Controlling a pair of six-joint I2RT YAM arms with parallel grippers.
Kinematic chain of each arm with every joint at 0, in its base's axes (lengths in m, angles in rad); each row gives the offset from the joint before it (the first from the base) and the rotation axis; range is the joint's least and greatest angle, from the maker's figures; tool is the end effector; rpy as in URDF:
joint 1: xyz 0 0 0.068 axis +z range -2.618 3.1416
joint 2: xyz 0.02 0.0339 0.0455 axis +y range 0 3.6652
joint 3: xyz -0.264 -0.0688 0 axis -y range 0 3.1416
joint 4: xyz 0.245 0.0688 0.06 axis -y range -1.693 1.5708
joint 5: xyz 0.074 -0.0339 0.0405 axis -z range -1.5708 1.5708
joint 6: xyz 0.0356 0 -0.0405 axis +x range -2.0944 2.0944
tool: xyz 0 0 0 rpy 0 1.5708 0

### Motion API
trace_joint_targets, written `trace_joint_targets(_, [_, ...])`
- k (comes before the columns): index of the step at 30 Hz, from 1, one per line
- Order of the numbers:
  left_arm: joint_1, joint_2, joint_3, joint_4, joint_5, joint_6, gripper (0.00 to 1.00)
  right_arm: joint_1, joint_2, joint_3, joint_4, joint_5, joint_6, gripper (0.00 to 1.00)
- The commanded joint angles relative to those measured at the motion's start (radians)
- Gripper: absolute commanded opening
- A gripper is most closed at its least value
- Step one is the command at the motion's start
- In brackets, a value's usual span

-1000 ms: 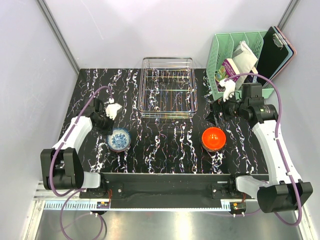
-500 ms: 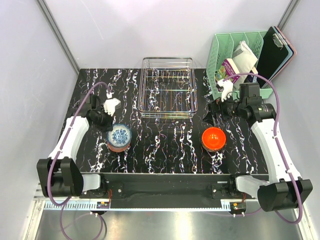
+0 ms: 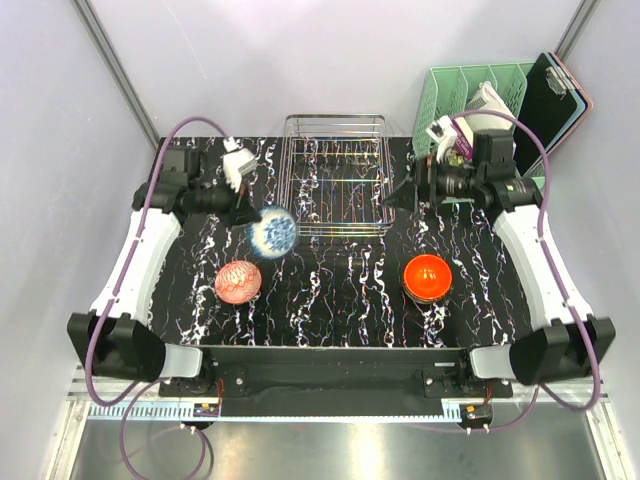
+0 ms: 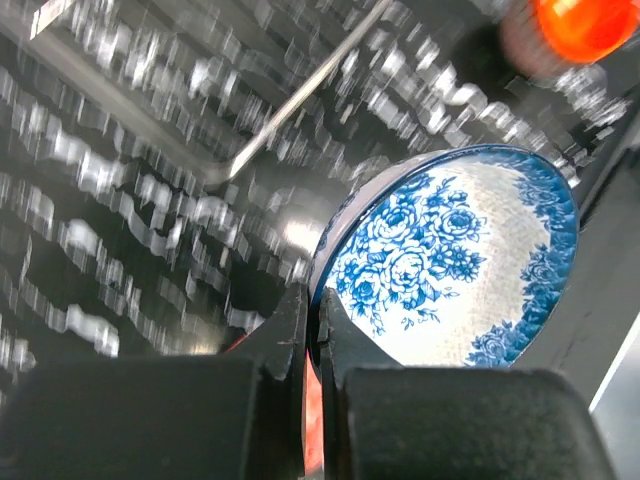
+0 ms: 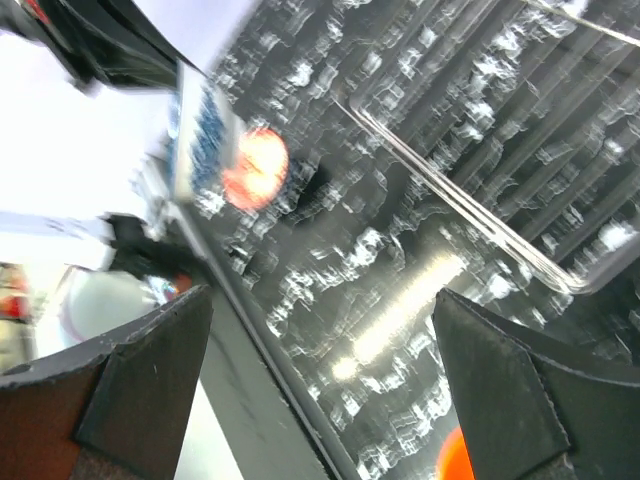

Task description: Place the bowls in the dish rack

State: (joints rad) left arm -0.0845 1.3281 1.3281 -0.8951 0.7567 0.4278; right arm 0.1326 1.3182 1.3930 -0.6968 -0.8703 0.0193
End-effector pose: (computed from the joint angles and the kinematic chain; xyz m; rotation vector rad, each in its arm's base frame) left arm 0.2610 -0.0466 0.3518 0.8767 2.1034 -0.7485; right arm 0.2667 0.0630 0.3908 -0.6063 2.0243 1.0328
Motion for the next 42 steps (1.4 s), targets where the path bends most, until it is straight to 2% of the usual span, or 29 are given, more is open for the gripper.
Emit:
trace_joint_targets(1, [-0.052, 0.066, 0.129, 0.136, 0.141, -0.096, 0.00, 0.022, 0.116, 0.051, 0.227, -0.147, 0.238, 1.00])
trace_joint_targets(9, [-0.181, 0.203, 0.235, 0.272, 0.182, -0.115, 0.00, 0.094, 0.285, 0.080, 0.341, -0.242, 0.373, 1.00])
trace_joint_targets(15, [-0.265, 0.287, 0.253, 0.335, 0.185, -0.110, 0.00, 0.117, 0.328, 0.015, 0.681, -0.357, 0.651, 1.00])
trace_joint_targets(17, [-0.276, 0.298, 0.258, 0.363, 0.182, -0.121, 0.00, 0.117, 0.331, -0.018, 0.842, -0.375, 0.746, 1.00])
trace_joint_targets(21, [-0.278, 0.315, 0.282, 0.406, 0.176, -0.142, 0.00, 0.121, 0.361, -0.054, 0.999, -0.411, 0.866, 1.00])
trace_joint_targets(29, [-0.282, 0.295, 0.286, 0.498, 0.150, -0.179, 0.00, 0.127, 0.357, -0.133, 1.036, -0.418, 0.884, 1.00])
trace_joint_targets(42, [-0.305, 0.301, 0.304, 0.509, 0.139, -0.187, 0.00, 0.148, 0.352, -0.167, 1.008, -0.424, 0.869, 1.00])
